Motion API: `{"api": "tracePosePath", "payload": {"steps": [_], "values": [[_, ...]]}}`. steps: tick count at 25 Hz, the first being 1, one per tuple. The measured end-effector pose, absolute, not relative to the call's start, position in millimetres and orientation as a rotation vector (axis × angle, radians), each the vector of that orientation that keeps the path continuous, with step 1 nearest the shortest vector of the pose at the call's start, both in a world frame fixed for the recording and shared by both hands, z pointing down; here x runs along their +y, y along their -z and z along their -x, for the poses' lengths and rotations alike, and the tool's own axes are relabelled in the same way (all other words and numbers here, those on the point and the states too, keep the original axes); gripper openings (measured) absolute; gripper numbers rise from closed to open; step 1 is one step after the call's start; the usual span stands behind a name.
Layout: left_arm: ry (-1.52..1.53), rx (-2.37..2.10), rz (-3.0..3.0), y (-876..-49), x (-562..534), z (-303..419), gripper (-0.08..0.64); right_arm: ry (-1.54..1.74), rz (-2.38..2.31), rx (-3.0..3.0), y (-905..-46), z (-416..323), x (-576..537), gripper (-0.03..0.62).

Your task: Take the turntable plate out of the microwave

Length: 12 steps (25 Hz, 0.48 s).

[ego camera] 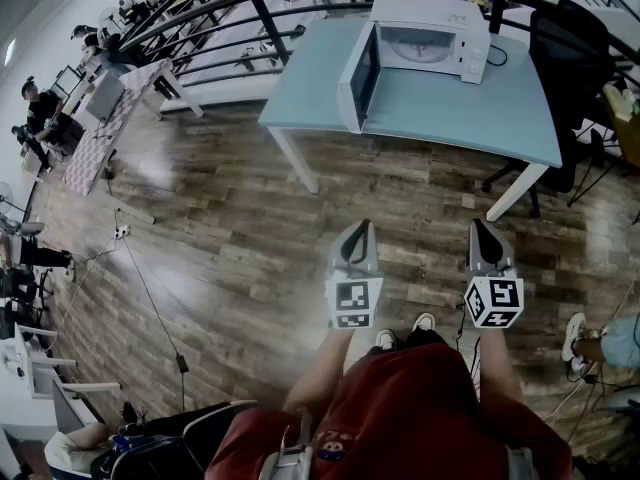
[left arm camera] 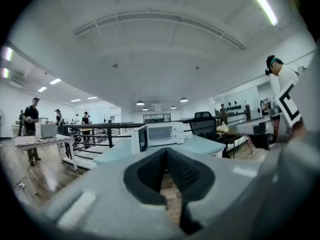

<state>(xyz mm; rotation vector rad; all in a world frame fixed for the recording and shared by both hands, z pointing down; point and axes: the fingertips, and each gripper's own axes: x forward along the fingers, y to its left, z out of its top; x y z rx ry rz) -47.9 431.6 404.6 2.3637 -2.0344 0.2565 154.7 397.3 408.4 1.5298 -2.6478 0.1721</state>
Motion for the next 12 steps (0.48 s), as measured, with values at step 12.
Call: {"api": "tracePosePath", "payload": {"steps": [12], "values": [[-0.224,-1.993,-2.420,-400.9,440.7,50.0,0.000,-0.149,-1.569,-2.624,-406.3,-145.8,418.6,0.000]]}}
